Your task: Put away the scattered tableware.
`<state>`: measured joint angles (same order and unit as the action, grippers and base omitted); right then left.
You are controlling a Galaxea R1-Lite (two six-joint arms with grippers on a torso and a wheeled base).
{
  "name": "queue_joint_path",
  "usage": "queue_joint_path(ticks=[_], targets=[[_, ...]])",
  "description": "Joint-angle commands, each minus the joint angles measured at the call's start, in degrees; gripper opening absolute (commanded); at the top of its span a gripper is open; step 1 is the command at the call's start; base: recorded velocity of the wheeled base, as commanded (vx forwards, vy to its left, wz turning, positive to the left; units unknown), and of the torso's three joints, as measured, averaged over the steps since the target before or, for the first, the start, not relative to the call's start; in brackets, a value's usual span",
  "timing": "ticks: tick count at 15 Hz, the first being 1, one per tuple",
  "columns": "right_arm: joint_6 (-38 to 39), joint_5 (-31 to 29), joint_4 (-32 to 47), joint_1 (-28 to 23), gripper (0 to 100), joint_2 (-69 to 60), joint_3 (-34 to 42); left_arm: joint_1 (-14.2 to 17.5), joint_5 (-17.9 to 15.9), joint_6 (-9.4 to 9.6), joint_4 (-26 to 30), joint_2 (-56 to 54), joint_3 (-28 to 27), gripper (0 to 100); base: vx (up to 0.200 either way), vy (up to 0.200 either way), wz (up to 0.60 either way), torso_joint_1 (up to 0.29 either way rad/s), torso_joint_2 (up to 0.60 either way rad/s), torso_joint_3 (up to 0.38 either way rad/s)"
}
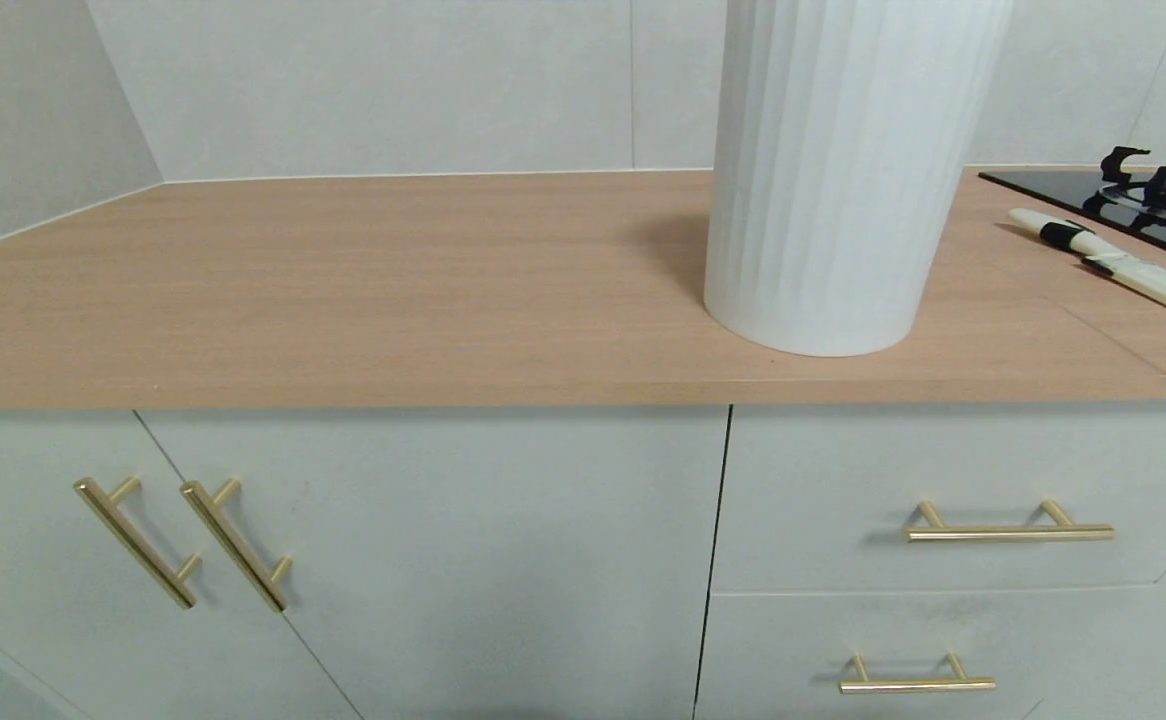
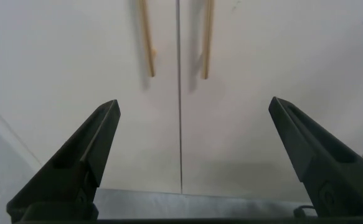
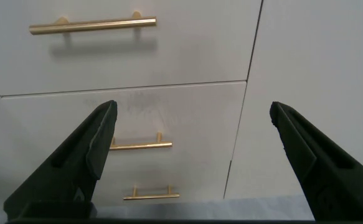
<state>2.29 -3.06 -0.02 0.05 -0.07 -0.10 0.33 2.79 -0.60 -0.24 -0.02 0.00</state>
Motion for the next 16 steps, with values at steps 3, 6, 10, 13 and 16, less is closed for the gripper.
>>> queue_joint_path(ticks=[3,6,10,13,16], targets=[[0.0,0.0,0.0,0.0,100,0.1,0.0,0.0,0.0,-0.02,0.0,0.0,0.0,100,0.0,0.0,0.0,0.0,0.0,0.0],[-0.1,0.1,-0.1,0.0,100,0.1,0.0,0.0,0.0,-0.02,0.0,0.0,0.0,100,0.0,0.0,0.0,0.0,0.0,0.0],[-0.1,0.0,0.0,0.0,100,0.1,0.0,0.0,0.0,-0.02,0.0,0.0,0.0,100,0.0,0.0,-0.3,0.001,0.0,0.001],[-0.2,0.1,-0.1,0.0,100,0.1,0.0,0.0,0.0,-0.02,0.0,0.0,0.0,100,0.0,0.0,0.0,0.0,0.0,0.0],[-0.2,0.1,-0.1,0.0,100,0.1,0.0,0.0,0.0,-0.02,0.0,0.0,0.0,100,0.0,0.0,0.0,0.0,0.0,0.0]])
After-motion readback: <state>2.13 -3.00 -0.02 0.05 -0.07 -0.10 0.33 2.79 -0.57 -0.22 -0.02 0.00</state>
